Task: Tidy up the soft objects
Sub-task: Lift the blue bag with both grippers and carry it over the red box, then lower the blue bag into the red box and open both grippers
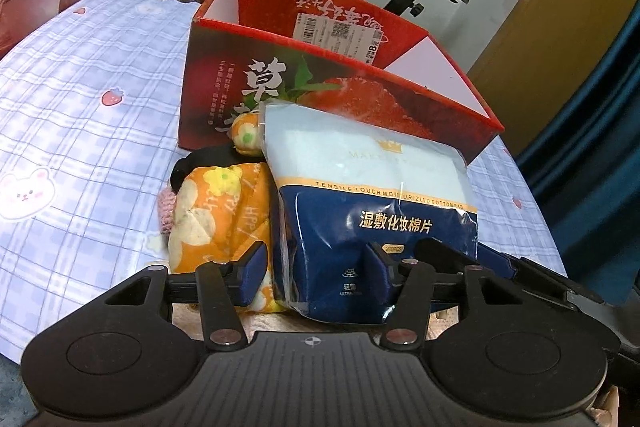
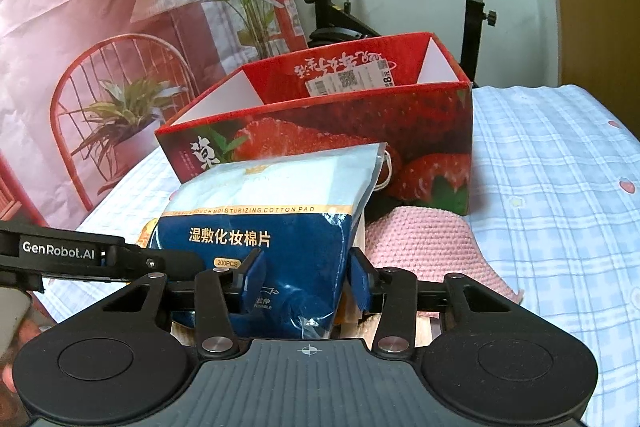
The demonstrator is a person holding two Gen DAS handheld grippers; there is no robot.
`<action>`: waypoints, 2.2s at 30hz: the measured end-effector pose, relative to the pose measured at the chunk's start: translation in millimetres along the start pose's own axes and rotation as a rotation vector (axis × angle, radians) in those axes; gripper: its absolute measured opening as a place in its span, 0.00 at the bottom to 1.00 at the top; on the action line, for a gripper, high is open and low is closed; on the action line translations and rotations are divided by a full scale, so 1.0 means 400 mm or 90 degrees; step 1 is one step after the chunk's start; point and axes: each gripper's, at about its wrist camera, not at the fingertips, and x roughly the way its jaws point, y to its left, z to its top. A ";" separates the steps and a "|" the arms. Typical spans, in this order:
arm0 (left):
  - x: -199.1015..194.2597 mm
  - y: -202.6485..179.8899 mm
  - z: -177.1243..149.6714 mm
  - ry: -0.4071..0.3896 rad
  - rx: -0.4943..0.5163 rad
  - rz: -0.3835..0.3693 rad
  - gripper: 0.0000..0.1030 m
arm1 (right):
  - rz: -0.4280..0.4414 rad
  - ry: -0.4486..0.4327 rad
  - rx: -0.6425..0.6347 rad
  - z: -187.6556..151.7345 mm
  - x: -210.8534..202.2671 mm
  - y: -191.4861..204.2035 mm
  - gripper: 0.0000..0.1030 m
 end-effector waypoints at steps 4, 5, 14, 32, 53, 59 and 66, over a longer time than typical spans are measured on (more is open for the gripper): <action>-0.001 0.006 0.000 -0.003 -0.015 -0.022 0.55 | 0.002 -0.002 0.003 -0.001 0.003 -0.001 0.40; -0.001 0.005 0.001 -0.003 -0.017 -0.024 0.55 | 0.004 -0.003 0.004 -0.001 0.003 -0.001 0.40; -0.022 0.001 -0.002 -0.014 -0.019 -0.026 0.55 | 0.017 -0.009 -0.001 -0.003 -0.009 0.013 0.40; -0.100 -0.014 0.024 -0.082 0.008 -0.053 0.55 | 0.026 -0.061 -0.044 0.028 -0.066 0.065 0.40; -0.122 -0.045 0.233 -0.182 0.067 -0.090 0.57 | 0.049 -0.140 -0.126 0.272 -0.069 0.095 0.43; -0.060 -0.046 0.327 -0.176 0.071 -0.091 0.57 | 0.048 -0.148 -0.148 0.374 -0.012 0.074 0.43; 0.065 -0.039 0.398 -0.104 0.050 -0.083 0.61 | 0.034 -0.123 -0.165 0.457 0.109 0.031 0.44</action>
